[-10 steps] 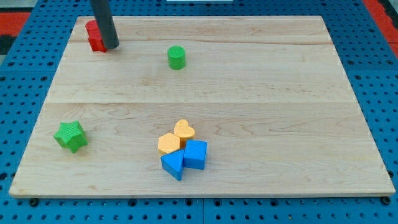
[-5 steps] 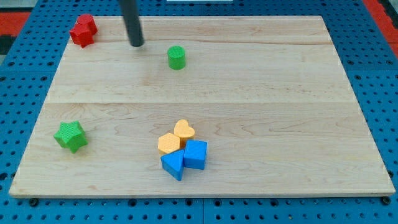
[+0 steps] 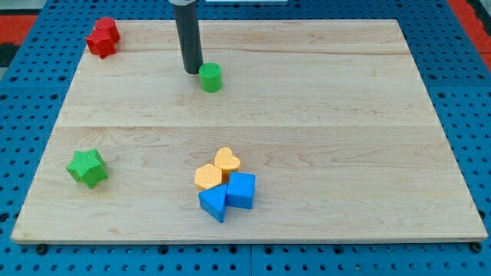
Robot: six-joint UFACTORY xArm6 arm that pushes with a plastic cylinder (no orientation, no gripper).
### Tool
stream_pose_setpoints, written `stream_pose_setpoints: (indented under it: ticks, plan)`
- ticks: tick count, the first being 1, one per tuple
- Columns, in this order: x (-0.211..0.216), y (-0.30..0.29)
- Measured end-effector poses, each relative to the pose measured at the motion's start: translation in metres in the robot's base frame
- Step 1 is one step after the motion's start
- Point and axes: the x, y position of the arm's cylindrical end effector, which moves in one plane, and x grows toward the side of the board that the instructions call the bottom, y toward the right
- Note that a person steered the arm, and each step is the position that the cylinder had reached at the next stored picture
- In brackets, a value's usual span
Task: Push the green circle into the green star
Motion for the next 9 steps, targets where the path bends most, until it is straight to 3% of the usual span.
stream_pose_setpoints:
  ticks: [1, 2, 3, 4, 5, 6, 7, 9]
  plan:
    - [-0.003, 0.0]
    - [-0.028, 0.036]
    - [-0.006, 0.056]
    - [0.018, -0.002]
    - [0.04, -0.023]
    - [0.029, -0.013]
    - [0.047, 0.003]
    - [0.094, -0.038]
